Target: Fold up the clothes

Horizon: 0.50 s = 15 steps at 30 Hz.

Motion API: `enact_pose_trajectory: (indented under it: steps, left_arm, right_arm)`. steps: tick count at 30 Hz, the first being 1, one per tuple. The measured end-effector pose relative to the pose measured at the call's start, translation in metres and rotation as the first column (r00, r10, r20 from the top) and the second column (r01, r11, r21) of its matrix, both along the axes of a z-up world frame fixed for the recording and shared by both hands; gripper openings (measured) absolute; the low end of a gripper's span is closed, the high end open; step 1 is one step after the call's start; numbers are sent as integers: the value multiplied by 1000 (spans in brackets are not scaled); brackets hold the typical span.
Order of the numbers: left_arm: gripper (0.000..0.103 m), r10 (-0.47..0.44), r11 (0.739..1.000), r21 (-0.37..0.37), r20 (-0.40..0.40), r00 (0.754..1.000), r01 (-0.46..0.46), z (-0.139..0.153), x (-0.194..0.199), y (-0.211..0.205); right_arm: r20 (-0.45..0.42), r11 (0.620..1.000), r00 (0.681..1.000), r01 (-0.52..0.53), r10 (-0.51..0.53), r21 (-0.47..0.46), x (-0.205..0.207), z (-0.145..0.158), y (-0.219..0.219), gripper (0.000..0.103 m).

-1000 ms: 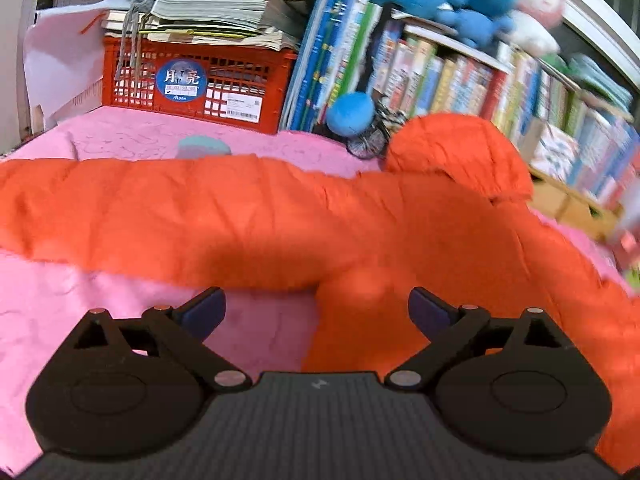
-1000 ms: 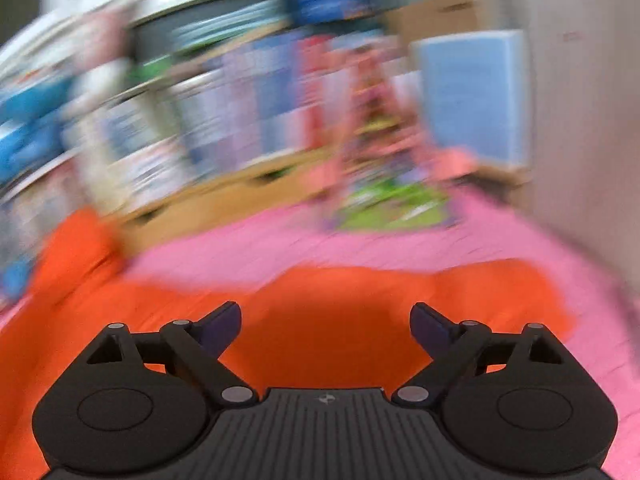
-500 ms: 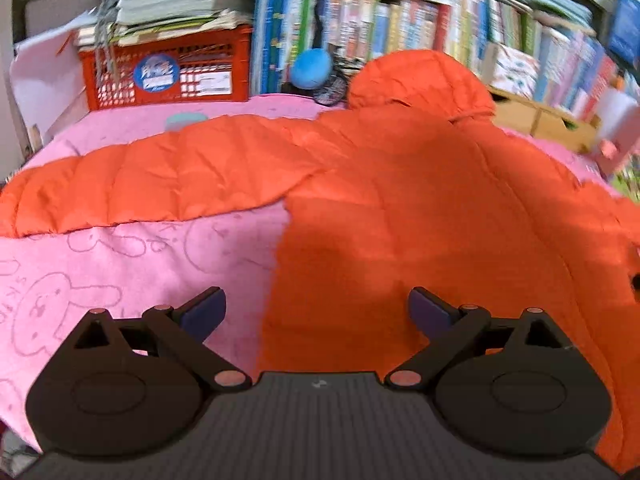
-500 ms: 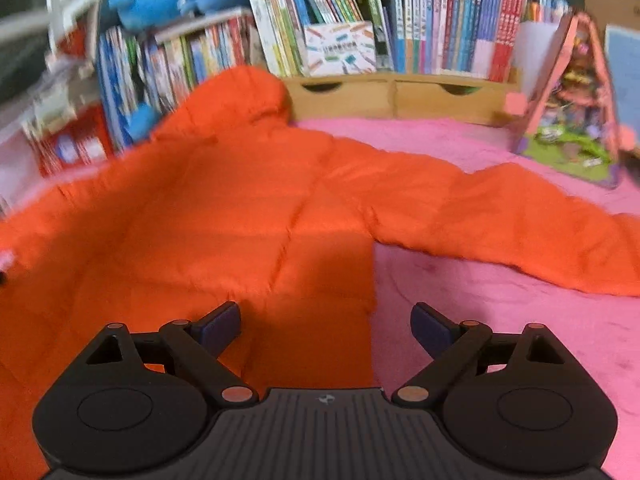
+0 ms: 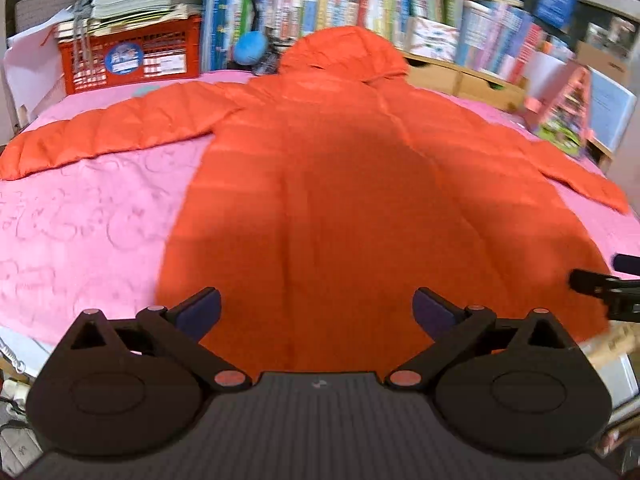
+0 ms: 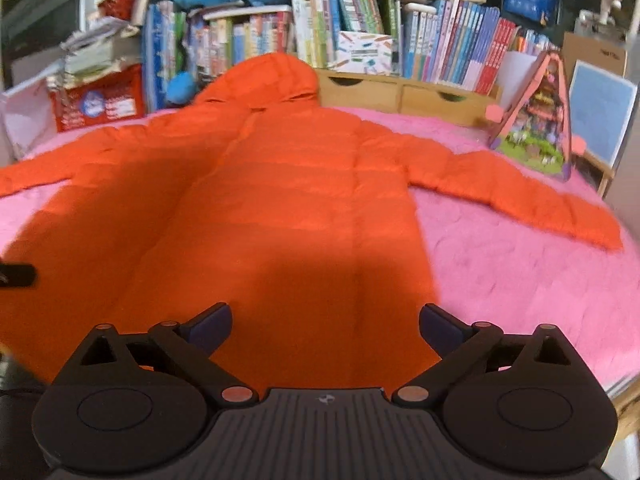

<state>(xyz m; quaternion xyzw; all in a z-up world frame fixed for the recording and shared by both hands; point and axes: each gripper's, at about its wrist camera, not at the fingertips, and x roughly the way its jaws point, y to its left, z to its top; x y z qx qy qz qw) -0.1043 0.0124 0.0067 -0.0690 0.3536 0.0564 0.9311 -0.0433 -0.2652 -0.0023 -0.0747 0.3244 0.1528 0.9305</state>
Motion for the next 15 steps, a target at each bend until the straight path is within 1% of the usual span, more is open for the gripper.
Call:
enact_pose_trajectory:
  steps: [4,6,8,11,15]
  left_arm:
    - [103,-85,995,52,33,996,83,8,-30,-22]
    - [103,-92,995,53,41,995,90,9,-36,-25]
    - [103,-99,994,54,49,994,96,9,-43,-28]
    - [103,-109,993,55,61,992,106,10,-52,-33]
    - [103,-113,992,61,33,993,110,1,-52,-37]
  right_arm:
    - [-4,999,999,-44,43,-20,-46,-1,6,101]
    - [30,997,997,-64,65,-53,-66,0,7,102]
    - [60,996,995,-72,76,-61,-82,3,6,103]
    - [64,997,995,-69,72,-39,-90,6,3,103]
    - [57,998,997,-59,60,-23,-93,5,0,103]
